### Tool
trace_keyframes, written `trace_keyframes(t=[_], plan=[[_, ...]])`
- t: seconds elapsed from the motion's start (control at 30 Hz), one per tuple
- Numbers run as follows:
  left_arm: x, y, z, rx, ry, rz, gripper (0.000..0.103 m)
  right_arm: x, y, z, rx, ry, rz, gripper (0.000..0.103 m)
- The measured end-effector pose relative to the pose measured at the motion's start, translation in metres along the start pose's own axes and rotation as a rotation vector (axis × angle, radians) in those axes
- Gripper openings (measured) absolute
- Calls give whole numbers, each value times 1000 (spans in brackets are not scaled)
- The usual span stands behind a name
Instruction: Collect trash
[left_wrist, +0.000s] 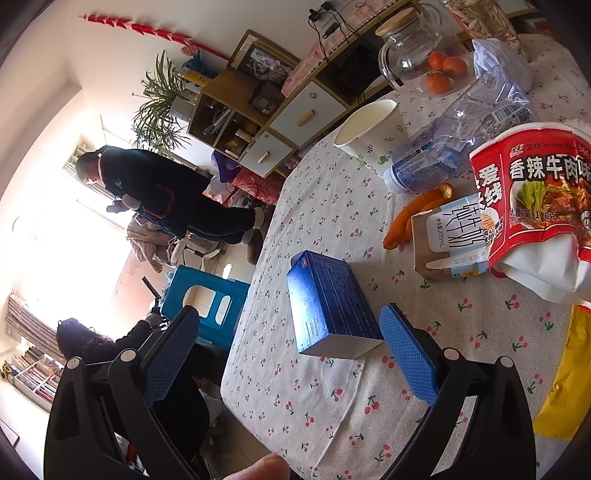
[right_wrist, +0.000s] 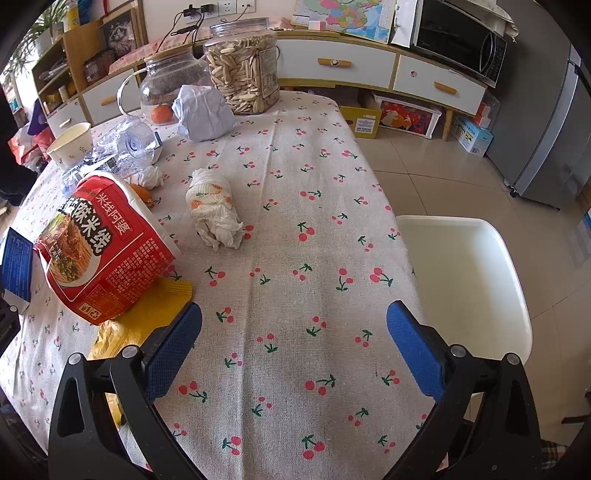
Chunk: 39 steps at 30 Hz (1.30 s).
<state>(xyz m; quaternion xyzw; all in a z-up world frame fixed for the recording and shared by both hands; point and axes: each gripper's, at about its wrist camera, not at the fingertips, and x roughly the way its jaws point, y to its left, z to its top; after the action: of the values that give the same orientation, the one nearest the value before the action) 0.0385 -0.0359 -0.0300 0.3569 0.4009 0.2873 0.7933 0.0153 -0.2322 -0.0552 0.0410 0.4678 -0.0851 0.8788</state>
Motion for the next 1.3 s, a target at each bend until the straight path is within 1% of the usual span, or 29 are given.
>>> trace_keyframes(t=[0.13,0.47,1.3], plan=[[-3,1,1,-2,-10,-5,95,1,1,1,-6,-5,-13,96],[-4,-6,0,19,-6,-10,95,-1,0,2,-1,-1,10,96],[-6,-7,-2,30,-9,-11,95,0,-1,2,-2,3,4,96]])
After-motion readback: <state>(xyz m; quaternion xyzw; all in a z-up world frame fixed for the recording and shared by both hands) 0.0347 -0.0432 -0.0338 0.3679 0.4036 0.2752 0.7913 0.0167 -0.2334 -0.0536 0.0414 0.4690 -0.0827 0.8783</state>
